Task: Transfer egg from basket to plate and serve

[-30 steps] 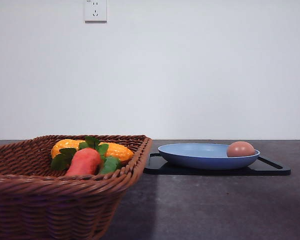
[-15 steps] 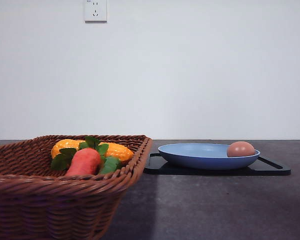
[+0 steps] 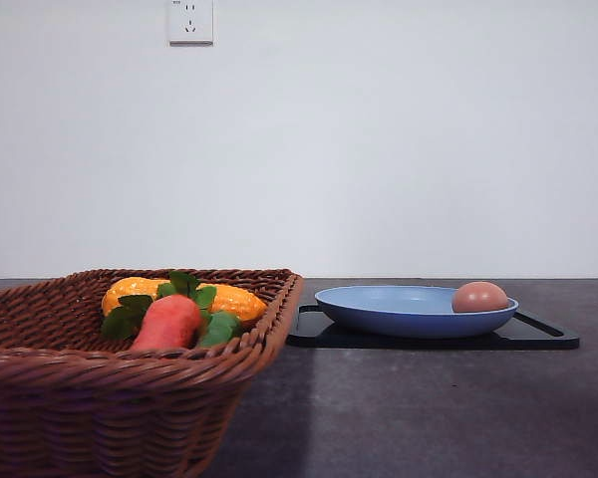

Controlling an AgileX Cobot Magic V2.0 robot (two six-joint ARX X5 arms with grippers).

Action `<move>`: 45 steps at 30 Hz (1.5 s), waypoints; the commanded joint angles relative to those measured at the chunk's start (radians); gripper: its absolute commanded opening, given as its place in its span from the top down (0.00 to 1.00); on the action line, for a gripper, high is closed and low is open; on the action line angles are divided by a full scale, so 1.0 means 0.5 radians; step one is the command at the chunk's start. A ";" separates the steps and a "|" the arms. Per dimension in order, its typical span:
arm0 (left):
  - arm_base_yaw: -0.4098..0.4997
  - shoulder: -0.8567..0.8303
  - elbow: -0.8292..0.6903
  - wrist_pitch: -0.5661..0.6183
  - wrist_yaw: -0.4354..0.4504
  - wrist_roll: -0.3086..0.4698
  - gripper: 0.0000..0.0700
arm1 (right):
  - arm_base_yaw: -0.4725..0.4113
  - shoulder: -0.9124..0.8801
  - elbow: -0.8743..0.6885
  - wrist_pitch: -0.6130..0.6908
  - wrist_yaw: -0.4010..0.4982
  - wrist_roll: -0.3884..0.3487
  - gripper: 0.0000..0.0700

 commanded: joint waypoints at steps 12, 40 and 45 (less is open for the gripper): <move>0.002 -0.003 -0.056 0.027 -0.003 -0.003 1.00 | 0.001 -0.002 -0.009 0.019 0.006 0.014 1.00; 0.002 -0.003 -0.056 0.027 -0.004 -0.004 1.00 | 0.001 -0.002 -0.009 0.019 0.006 0.014 1.00; 0.002 -0.003 -0.056 0.027 -0.004 -0.004 1.00 | 0.001 -0.002 -0.009 0.019 0.006 0.014 1.00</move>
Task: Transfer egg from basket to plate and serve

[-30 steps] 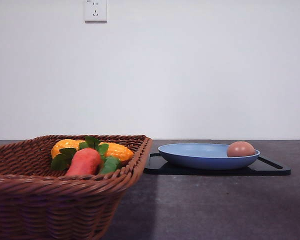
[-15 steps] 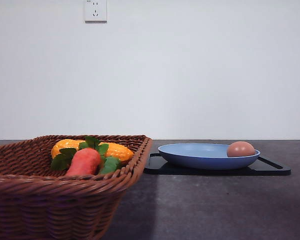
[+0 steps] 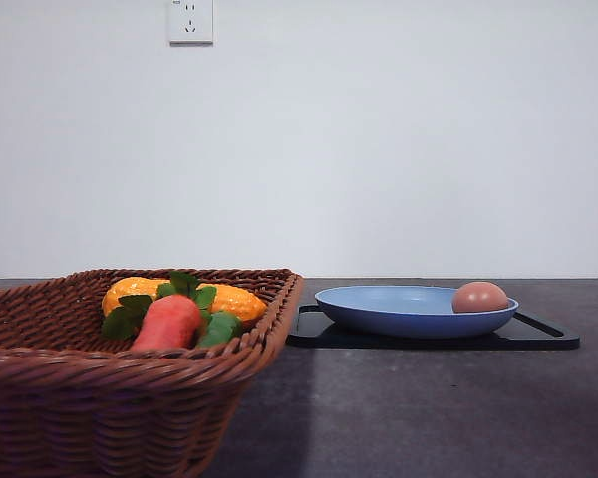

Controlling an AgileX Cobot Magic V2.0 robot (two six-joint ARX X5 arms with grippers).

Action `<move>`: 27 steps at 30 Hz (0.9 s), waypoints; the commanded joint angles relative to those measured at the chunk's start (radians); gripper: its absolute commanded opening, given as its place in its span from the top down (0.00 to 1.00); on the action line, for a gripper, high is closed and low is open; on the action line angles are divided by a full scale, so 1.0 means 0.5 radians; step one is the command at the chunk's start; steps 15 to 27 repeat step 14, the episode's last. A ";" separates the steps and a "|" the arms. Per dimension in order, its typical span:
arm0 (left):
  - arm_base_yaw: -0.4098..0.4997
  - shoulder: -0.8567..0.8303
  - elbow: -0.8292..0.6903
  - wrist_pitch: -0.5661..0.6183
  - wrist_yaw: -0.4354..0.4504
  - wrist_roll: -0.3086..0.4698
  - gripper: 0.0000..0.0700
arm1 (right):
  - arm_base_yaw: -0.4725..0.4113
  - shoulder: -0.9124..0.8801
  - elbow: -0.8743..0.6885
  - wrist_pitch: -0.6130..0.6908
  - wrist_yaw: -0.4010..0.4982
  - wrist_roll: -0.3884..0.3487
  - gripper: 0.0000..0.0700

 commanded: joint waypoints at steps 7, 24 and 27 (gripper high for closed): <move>0.002 -0.003 -0.056 0.027 -0.004 -0.004 1.00 | 0.001 -0.002 -0.009 0.019 0.006 0.014 1.00; 0.002 -0.003 -0.056 0.027 -0.004 -0.004 1.00 | 0.001 -0.002 -0.009 0.019 0.006 0.014 1.00; 0.002 -0.003 -0.056 0.027 -0.004 -0.004 1.00 | 0.001 -0.002 -0.009 0.019 0.006 0.014 1.00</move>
